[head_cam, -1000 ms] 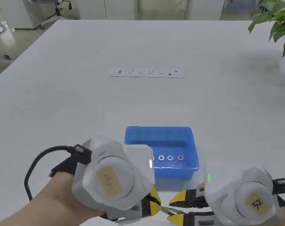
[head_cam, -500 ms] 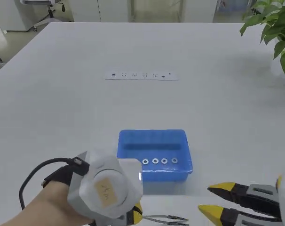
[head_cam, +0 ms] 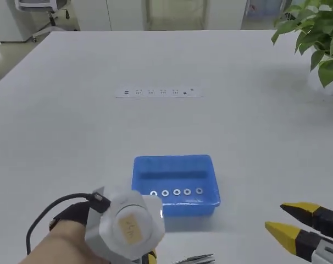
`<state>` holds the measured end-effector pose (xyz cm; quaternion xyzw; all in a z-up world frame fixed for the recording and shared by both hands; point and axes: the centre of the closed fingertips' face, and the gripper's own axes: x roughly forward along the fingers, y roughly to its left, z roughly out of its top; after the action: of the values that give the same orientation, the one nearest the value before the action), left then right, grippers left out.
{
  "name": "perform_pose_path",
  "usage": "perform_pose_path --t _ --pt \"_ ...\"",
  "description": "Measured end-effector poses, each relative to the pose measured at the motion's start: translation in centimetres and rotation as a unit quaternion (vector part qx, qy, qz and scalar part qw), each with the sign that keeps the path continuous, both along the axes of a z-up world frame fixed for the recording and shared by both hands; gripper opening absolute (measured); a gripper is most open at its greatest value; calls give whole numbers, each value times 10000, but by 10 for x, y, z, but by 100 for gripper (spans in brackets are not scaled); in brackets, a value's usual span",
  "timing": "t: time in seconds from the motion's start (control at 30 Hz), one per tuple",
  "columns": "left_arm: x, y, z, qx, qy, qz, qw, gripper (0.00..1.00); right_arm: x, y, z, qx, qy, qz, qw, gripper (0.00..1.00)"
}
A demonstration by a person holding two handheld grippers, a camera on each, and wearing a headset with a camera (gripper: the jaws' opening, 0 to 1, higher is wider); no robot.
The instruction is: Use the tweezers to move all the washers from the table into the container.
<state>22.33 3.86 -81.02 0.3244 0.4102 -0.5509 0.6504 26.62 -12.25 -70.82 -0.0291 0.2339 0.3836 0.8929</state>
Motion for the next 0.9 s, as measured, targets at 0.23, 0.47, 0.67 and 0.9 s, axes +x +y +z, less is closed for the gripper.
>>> perform_pose_path --t 0.23,0.47,0.67,0.9 --pt "0 1 2 -14 -70 23 10000 0 -1 5 -4 8 40 8 10000 24" --pt "5 5 13 -300 -313 396 9983 0 -2 12 -5 19 31 61 10000 25" --pt "13 7 31 -788 -565 991 9903 5 -1 13 -5 49 4 -1 10000 29" --pt "29 13 68 -1628 -1195 1642 9655 28 5 8 0 109 -124 -191 9997 42"
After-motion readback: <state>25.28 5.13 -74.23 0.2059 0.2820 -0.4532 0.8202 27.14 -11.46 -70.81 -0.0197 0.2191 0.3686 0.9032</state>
